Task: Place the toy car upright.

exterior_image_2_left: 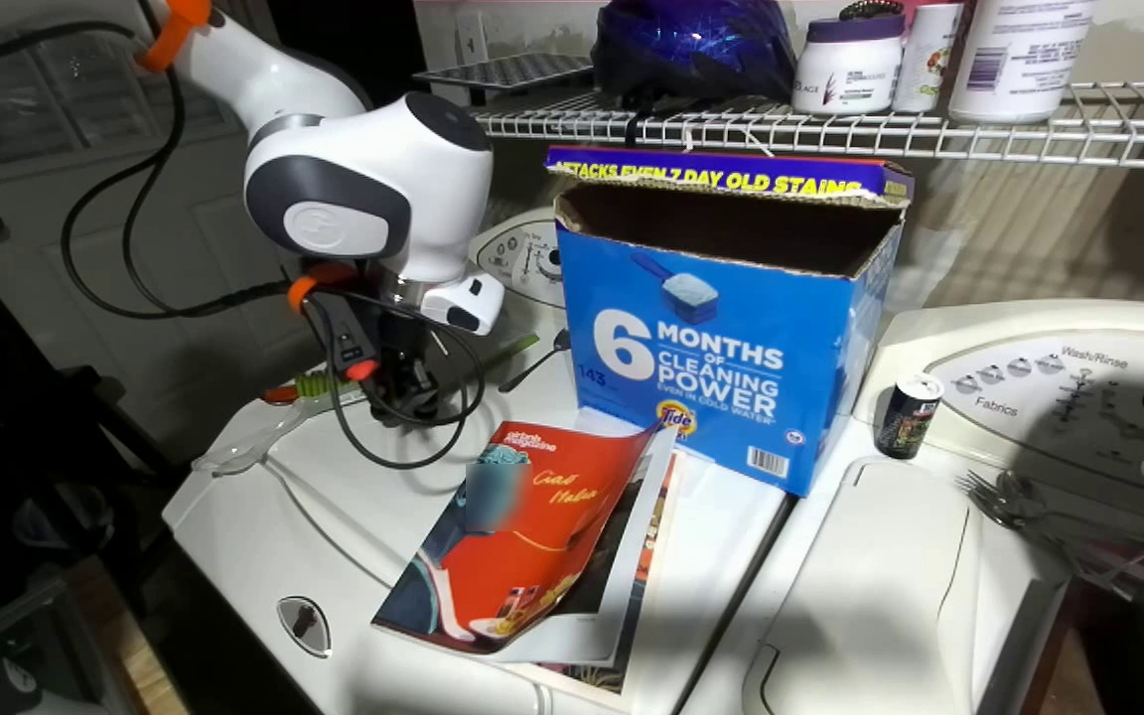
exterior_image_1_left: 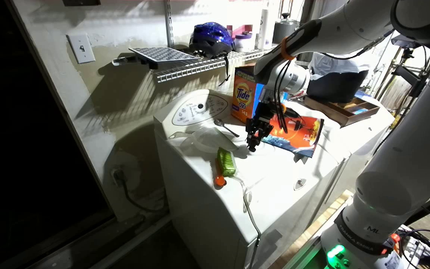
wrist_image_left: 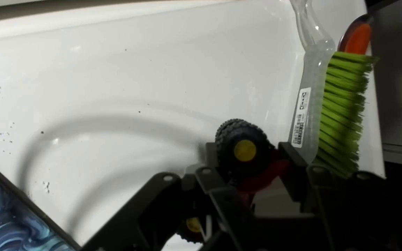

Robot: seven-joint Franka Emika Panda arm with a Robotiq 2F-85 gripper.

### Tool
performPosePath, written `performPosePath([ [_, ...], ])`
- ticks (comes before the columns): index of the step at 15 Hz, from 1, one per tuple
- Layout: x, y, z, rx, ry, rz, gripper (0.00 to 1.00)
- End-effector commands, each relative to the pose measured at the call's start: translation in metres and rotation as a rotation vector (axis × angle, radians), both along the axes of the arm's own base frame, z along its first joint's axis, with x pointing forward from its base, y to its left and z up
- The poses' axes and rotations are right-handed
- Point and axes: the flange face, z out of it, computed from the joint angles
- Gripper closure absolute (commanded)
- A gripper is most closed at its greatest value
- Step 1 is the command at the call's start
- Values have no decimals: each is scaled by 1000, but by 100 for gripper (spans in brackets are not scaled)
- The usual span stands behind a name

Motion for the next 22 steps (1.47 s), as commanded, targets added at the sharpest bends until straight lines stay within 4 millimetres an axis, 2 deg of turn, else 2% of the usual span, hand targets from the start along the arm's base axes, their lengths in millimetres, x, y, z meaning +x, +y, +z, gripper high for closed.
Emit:
performPosePath([
  [1, -9, -10, -7, 95, -48, 1, 80],
  [7, -18, -24, -25, 261, -31, 3, 80],
  [12, -19, -33, -39, 296, -32, 17, 80],
  [16, -17, -38, -41, 282, -33, 25, 80],
  [17, -18, -40, -42, 274, -26, 21, 30],
  [18, -19, -43, -43, 269, -25, 13, 29],
  [22, -24, -53, -44, 240, 0, -1, 2],
])
